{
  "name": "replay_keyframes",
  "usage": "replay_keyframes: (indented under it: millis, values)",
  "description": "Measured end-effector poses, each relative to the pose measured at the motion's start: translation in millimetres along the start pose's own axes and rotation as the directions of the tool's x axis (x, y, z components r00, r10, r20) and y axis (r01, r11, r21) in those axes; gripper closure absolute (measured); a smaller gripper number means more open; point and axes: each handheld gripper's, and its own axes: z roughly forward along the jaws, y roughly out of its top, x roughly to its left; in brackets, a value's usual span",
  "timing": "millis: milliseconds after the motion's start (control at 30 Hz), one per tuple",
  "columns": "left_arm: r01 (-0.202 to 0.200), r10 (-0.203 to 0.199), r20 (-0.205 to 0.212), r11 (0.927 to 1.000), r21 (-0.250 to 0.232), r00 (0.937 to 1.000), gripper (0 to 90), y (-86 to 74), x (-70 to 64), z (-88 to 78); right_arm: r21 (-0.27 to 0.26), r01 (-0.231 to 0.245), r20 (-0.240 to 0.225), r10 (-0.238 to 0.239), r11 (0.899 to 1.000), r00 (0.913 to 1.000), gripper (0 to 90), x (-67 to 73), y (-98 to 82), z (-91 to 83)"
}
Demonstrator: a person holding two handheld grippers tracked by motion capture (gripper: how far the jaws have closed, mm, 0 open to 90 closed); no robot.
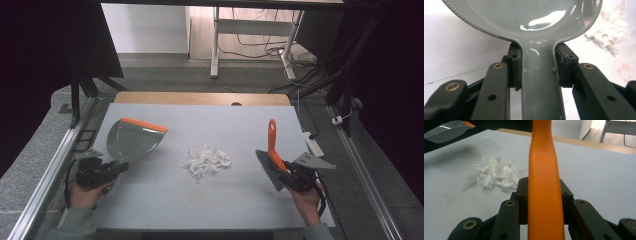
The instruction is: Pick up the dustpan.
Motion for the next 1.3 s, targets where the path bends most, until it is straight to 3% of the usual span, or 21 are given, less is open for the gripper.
replay_keyframes:
  millis: [267,367,567,767,867,1067,1133,1167,1300]
  values:
    - [-0.043,0.044,0.025,0.9988,-0.022,0.9987,61.5,2.8,-5.3,-6.6,-0.006,-0.002,0.007,0.002,1.0,1.0,70.2,-1.2,-0.6,-3.0]
    - [-0.08,0.082,0.06,0.9963,-0.031,0.9948,61.5,4.0,-9.7,-10.0,-0.008,-0.007,0.006,0.007,1.0,1.0,70.2,-2.7,-0.8,-3.6]
    - [-0.114,0.117,0.086,0.9928,-0.038,0.9894,61.5,5.9,-16.1,-14.4,-0.008,0.0,0.011,0.0,1.0,0.9999,70.2,-2.6,-0.3,-3.7]
    - [-0.166,0.167,0.157,0.9859,-0.021,0.9734,61.5,9.3,-24.4,-15.2,-0.01,0.001,0.012,-0.001,1.0,0.9999,70.2,-2.3,-0.3,-4.7]
    - [-0.177,0.177,0.167,0.984,-0.015,0.9699,61.5,9.5,-26.6,-14.5,-0.006,0.002,0.015,-0.001,1.0,0.9999,70.2,-2.6,-0.6,-4.2]
    - [-0.215,0.21,0.201,0.9767,-0.002,0.9567,61.5,10.0,-32.3,-14.0,-0.003,0.006,0.015,-0.006,1.0,0.9999,70.2,-2.4,-0.8,-3.4]
    - [-0.232,0.225,0.228,0.9726,0.007,0.9474,61.5,10.0,-35.6,-13.4,-0.001,0.008,0.015,-0.008,1.0,0.9999,70.2,-2.2,-0.8,-2.9]
    - [-0.232,0.225,0.228,0.9726,0.007,0.9474,61.5,10.0,-35.6,-13.4,-0.001,0.008,0.015,-0.008,1.0,0.9999,70.2,-2.2,-0.8,-2.9]
    - [-0.268,0.249,0.268,0.9626,0.038,0.9307,61.4,9.6,-42.1,-8.6,0.001,0.008,0.014,-0.008,1.0,0.9999,70.2,-1.9,-0.9,-1.7]
